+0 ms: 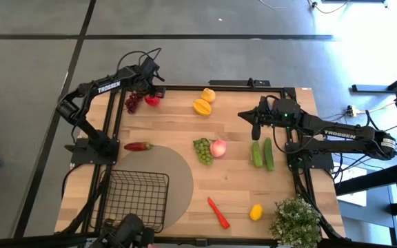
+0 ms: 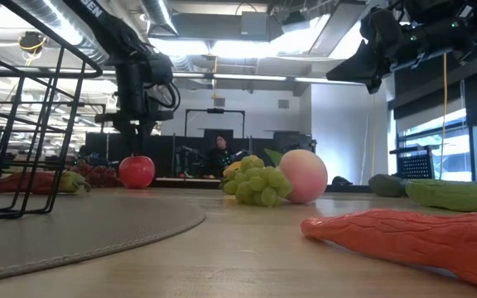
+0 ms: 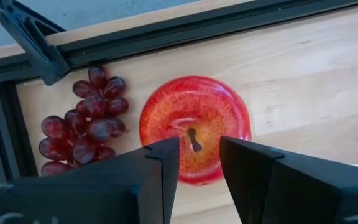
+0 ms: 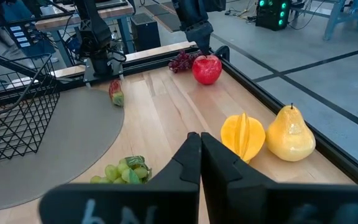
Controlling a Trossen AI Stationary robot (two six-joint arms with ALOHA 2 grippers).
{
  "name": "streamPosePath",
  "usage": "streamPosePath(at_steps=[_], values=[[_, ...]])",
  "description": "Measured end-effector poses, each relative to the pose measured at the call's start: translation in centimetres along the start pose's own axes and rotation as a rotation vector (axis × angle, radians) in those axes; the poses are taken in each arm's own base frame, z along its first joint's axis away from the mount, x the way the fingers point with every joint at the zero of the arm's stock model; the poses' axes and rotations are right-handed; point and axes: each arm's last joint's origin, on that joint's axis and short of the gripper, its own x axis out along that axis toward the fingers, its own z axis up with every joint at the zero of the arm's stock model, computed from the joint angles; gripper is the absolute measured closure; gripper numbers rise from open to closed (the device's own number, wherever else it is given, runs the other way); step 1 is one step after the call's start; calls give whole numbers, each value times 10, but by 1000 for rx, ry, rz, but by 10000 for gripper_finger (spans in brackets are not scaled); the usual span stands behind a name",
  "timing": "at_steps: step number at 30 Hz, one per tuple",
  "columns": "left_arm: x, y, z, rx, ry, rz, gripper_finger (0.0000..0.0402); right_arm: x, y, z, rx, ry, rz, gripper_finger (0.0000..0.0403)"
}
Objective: Build produce basket
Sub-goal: Put the red apple into the wire basket
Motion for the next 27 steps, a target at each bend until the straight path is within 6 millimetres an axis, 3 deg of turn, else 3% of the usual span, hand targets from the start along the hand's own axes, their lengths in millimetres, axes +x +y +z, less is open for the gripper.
streamPosePath(at_steps=[19,27], values=[[9,-1,1,-2,22,-14,297,0,0,0,2,0,0,402],[9,-1,1,-4,23,-17,319,0,0,0,-1,0,0,402]])
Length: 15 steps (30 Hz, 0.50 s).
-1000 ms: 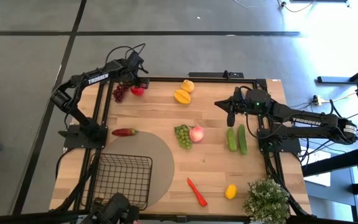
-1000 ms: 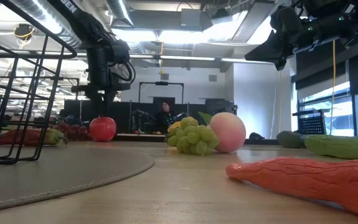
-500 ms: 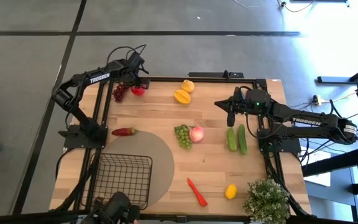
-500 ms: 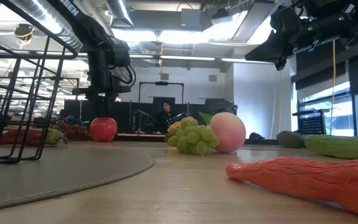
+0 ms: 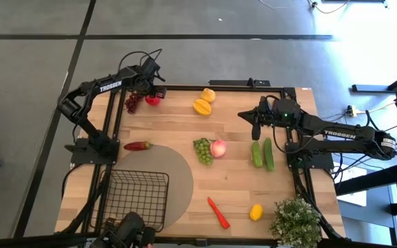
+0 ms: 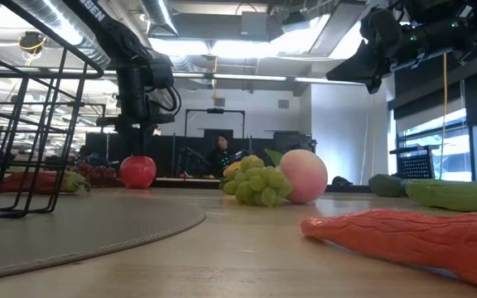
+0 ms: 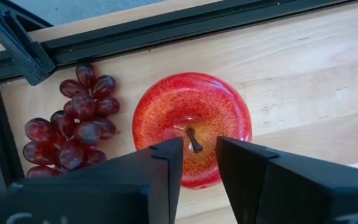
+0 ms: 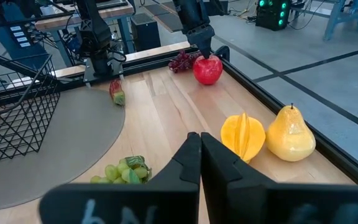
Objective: Build produce basket
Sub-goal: Put the red apple into the wire basket
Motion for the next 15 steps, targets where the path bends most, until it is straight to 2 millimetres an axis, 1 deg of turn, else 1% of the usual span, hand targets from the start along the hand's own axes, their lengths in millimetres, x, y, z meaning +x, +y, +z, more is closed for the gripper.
streamPosePath(at_steps=[7,13,15], values=[[0,0,0,-6,0,-1,352,0,0,0,1,0,0,402],[0,0,0,-63,0,0,394,0,0,0,2,0,0,402],[0,0,0,-75,0,3,397,0,0,0,1,0,0,402]])
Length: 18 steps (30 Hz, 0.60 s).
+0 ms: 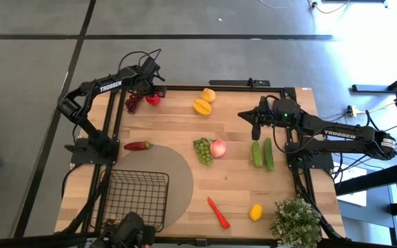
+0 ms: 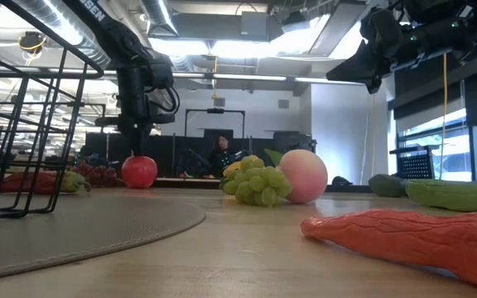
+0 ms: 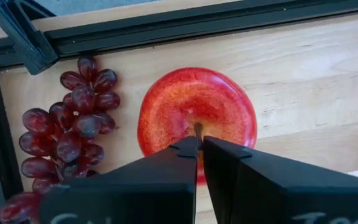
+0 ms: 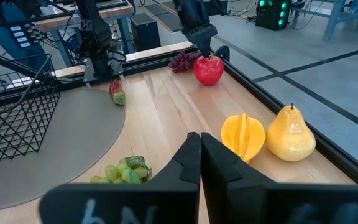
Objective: Build produce basket
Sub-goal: Put the red apple into the wire basket
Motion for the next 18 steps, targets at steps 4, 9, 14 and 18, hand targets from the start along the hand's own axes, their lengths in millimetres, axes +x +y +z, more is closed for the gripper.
streamPosePath(at_steps=[4,9,14,18], values=[[0,0,0,-21,-2,8,394,0,0,0,2,0,0,402],[0,0,0,-31,-6,7,399,0,0,0,2,0,0,402],[0,0,0,-36,-1,7,400,0,0,0,2,0,0,402],[0,0,0,-32,-1,6,400,0,0,0,0,0,0,402]])
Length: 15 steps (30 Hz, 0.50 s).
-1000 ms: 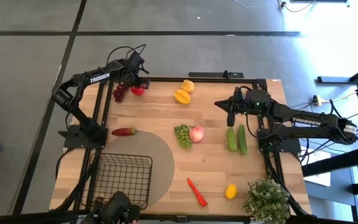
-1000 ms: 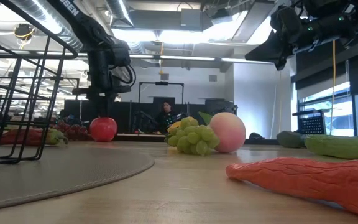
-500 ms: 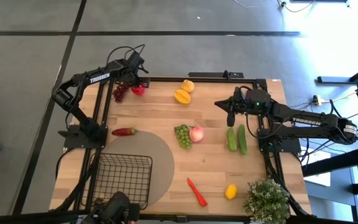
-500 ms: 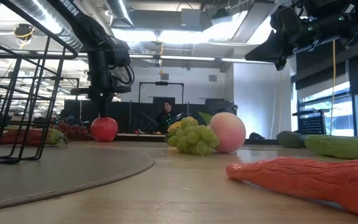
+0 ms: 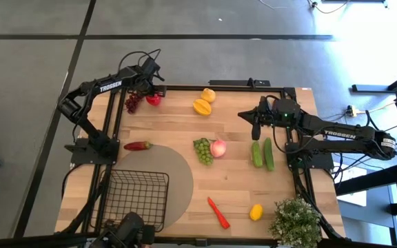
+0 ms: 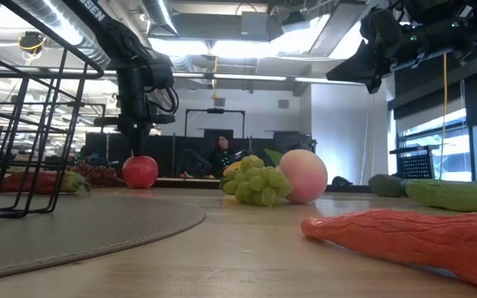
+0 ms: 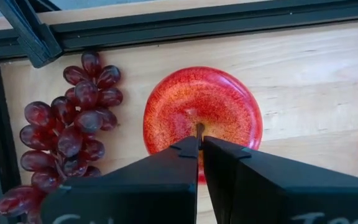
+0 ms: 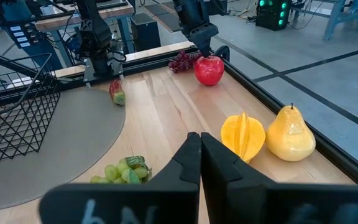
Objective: Build produce basket
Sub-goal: Put the red apple into the wire basket
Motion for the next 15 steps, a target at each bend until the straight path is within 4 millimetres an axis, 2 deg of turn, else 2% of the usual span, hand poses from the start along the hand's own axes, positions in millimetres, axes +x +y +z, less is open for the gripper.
streamPosePath(at_steps=[15], values=[[0,0,1,82,-6,-4,401,0,0,0,0,0,0,402]])
